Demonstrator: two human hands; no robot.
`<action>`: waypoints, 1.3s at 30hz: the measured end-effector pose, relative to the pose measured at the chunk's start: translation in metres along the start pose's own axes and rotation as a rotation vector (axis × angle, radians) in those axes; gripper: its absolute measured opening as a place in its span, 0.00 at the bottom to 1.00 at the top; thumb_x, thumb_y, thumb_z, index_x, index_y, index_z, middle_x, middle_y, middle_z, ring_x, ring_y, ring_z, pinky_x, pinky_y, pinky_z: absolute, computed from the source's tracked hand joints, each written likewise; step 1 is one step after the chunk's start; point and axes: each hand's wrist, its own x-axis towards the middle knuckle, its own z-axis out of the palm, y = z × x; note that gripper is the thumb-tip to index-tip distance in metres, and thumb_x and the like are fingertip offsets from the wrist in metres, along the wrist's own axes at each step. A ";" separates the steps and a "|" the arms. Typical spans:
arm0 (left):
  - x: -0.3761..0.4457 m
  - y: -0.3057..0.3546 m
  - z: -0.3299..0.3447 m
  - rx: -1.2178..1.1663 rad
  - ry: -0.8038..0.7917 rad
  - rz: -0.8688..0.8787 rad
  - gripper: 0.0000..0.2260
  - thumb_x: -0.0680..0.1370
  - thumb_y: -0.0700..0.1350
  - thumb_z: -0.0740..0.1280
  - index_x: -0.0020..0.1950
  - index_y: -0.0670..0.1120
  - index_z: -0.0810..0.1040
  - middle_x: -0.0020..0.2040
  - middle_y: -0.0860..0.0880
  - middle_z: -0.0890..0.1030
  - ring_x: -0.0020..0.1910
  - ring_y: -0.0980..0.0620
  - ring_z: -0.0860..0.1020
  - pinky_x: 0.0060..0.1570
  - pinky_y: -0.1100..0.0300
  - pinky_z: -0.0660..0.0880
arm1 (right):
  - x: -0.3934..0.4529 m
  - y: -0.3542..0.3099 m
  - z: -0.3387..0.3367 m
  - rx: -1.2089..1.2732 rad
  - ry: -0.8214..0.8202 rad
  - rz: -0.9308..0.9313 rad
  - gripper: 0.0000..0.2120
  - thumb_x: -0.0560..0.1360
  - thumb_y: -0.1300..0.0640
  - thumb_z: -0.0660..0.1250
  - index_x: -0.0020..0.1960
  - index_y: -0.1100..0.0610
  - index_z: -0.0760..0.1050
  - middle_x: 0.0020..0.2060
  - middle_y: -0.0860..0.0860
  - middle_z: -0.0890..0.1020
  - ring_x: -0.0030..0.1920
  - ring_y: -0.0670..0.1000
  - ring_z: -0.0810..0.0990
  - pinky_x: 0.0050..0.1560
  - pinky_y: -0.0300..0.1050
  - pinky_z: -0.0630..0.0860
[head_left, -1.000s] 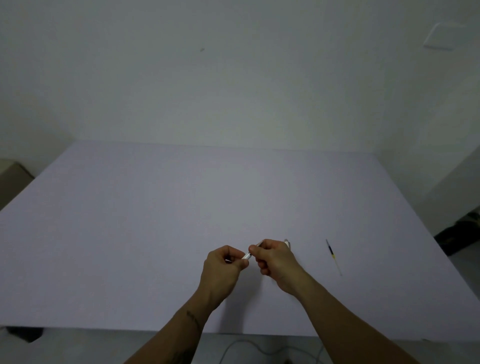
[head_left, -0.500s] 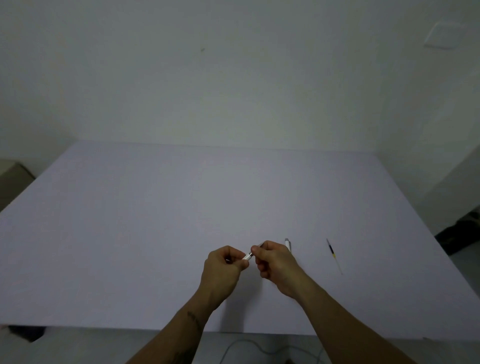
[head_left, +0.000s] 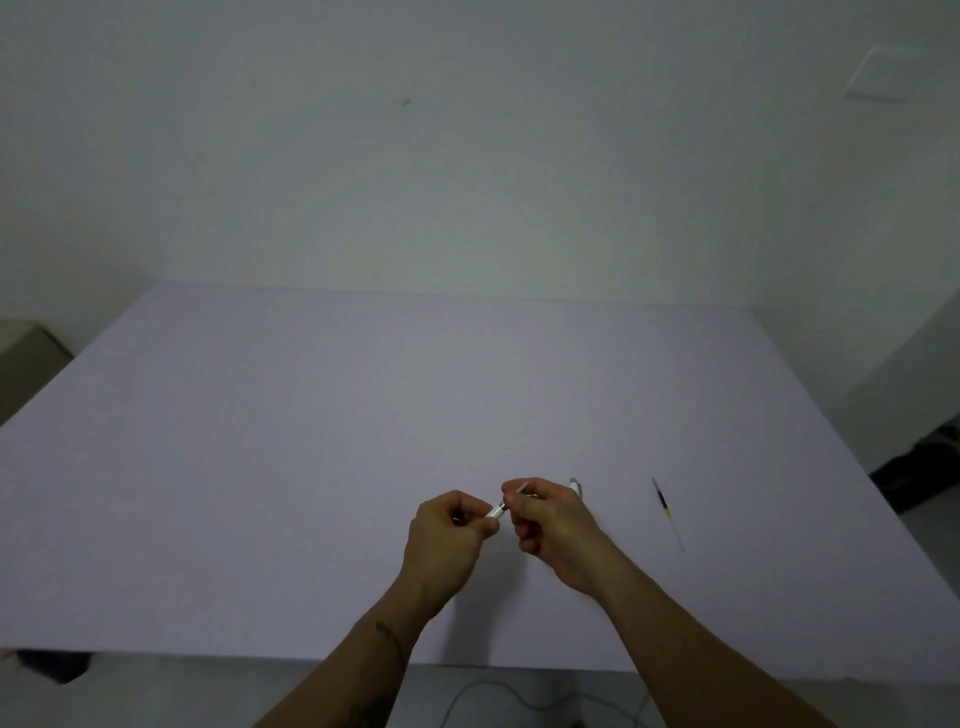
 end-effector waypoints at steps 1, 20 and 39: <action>0.000 0.000 0.000 -0.001 0.002 -0.004 0.03 0.73 0.39 0.72 0.42 0.46 0.83 0.38 0.48 0.83 0.39 0.50 0.79 0.37 0.62 0.75 | 0.000 -0.001 -0.002 0.015 -0.010 0.004 0.05 0.76 0.65 0.67 0.49 0.62 0.82 0.29 0.52 0.75 0.30 0.48 0.70 0.30 0.41 0.69; -0.003 0.003 0.002 0.033 0.001 0.003 0.02 0.74 0.39 0.71 0.45 0.44 0.83 0.39 0.49 0.82 0.39 0.51 0.79 0.37 0.64 0.74 | -0.002 -0.003 0.003 -0.155 0.092 -0.017 0.08 0.76 0.57 0.69 0.40 0.59 0.79 0.30 0.53 0.76 0.31 0.49 0.71 0.32 0.42 0.71; -0.006 0.004 0.010 0.030 0.004 -0.001 0.02 0.74 0.39 0.72 0.44 0.45 0.83 0.39 0.49 0.83 0.39 0.51 0.80 0.37 0.64 0.75 | -0.007 -0.008 -0.003 -0.172 0.087 -0.014 0.08 0.76 0.60 0.69 0.38 0.60 0.79 0.29 0.53 0.74 0.30 0.49 0.70 0.30 0.41 0.70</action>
